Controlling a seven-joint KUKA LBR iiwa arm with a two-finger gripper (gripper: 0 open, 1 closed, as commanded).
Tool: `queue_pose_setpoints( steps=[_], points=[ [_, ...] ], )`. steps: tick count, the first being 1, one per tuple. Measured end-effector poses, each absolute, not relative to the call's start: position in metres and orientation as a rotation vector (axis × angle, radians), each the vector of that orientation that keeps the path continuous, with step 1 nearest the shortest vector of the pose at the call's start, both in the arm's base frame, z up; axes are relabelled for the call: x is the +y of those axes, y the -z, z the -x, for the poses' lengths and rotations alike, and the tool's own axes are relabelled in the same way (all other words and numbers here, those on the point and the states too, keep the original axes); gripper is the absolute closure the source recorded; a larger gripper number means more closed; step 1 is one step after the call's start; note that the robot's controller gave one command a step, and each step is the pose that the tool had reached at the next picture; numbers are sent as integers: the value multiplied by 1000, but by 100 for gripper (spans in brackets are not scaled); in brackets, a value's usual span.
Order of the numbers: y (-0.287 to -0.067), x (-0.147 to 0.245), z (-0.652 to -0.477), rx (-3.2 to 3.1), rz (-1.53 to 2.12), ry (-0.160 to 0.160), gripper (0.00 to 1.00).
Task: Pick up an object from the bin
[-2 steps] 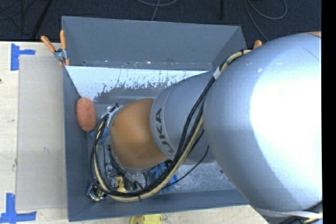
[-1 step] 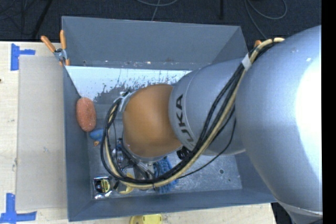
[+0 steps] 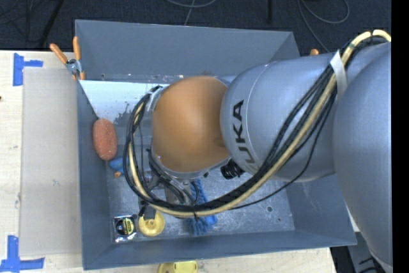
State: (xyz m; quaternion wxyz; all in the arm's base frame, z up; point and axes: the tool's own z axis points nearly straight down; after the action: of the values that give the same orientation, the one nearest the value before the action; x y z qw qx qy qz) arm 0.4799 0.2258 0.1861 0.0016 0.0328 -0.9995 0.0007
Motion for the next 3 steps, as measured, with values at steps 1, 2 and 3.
queue_pose_setpoints(
  steps=[1,2,3],
  points=[
    [-201,234,-481,-3143,-78,2,0],
    [-198,235,-480,-3139,-73,-1,0],
    [-169,234,-475,-3136,-170,-1,0]
  ],
)
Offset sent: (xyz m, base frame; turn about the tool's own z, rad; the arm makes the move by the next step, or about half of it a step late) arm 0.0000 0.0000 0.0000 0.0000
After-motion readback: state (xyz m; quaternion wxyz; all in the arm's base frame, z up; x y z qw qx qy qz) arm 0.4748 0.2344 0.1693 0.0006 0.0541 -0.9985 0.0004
